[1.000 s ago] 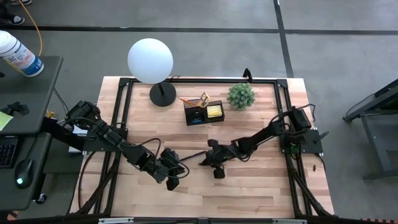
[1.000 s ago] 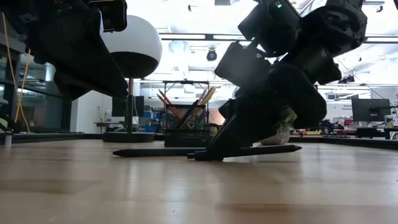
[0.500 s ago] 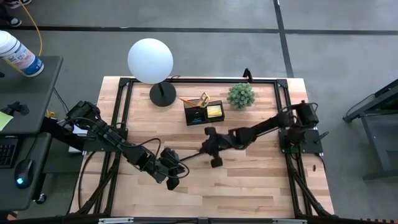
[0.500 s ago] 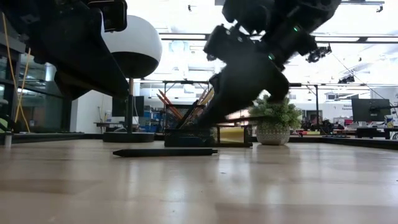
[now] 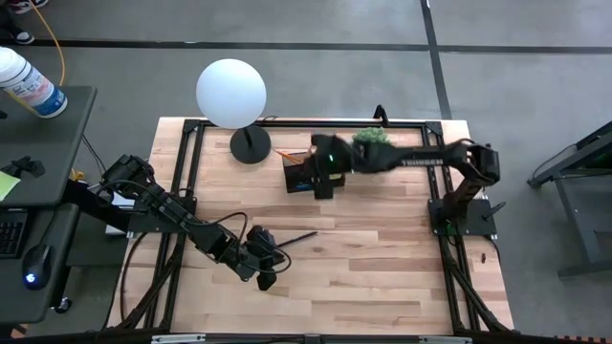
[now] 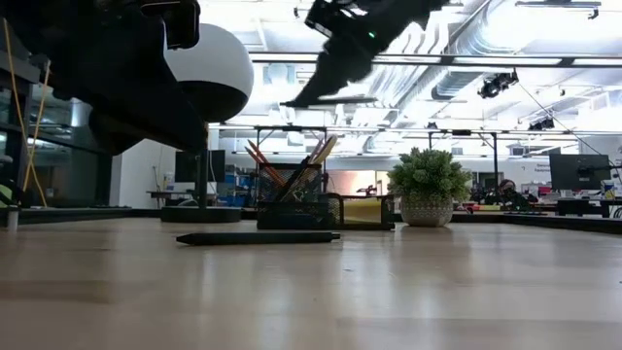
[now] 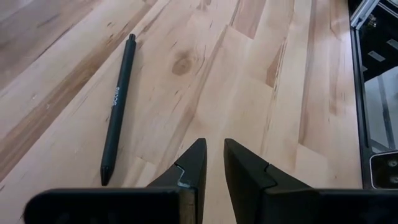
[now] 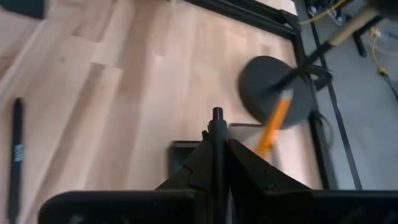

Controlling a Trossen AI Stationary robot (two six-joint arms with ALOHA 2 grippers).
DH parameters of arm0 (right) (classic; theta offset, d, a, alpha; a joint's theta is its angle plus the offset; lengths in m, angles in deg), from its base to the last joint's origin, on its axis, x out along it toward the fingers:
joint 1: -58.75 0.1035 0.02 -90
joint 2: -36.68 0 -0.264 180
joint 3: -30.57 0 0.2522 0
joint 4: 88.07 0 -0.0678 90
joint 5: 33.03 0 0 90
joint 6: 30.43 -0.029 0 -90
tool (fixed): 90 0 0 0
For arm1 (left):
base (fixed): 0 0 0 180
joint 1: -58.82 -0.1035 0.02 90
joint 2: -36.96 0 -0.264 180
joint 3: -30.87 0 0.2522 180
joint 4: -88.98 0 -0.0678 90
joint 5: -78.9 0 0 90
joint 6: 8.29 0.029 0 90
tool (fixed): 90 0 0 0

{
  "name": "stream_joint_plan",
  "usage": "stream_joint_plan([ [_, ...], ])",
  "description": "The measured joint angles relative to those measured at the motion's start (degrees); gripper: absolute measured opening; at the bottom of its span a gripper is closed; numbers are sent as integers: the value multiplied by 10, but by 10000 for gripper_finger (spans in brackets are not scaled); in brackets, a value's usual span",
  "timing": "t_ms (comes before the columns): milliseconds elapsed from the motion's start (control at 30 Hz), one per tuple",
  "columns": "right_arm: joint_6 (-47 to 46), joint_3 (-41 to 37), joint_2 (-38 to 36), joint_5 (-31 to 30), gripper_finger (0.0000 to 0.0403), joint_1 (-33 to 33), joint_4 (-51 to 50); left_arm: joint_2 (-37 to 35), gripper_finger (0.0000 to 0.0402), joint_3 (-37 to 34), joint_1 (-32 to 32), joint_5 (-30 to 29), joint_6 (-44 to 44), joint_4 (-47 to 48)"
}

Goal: Pick and place office supplies into organizer
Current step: Put the bottom pen into the desk organizer

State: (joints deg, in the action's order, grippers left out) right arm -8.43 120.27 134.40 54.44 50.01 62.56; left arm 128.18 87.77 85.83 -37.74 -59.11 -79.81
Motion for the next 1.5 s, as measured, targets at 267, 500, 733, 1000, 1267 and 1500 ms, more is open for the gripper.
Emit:
stream_joint_plan([
  [267,61,248,101,40,29,-61,-251,0,46,0,0,-1,0,2],
  [500,70,446,239,36,29,-74,-450,0,46,0,0,-15,2,2],
  [733,88,592,360,-10,35,-73,-536,0,46,0,0,-19,2,2],
  [1000,109,525,370,-10,32,-73,-529,0,46,0,0,-23,2,1],
  [1267,101,522,369,-19,108,-67,-488,0,46,0,0,-26,6,6],
  [1500,112,522,369,-31,132,-60,-476,0,46,0,0,-26,6,6],
])
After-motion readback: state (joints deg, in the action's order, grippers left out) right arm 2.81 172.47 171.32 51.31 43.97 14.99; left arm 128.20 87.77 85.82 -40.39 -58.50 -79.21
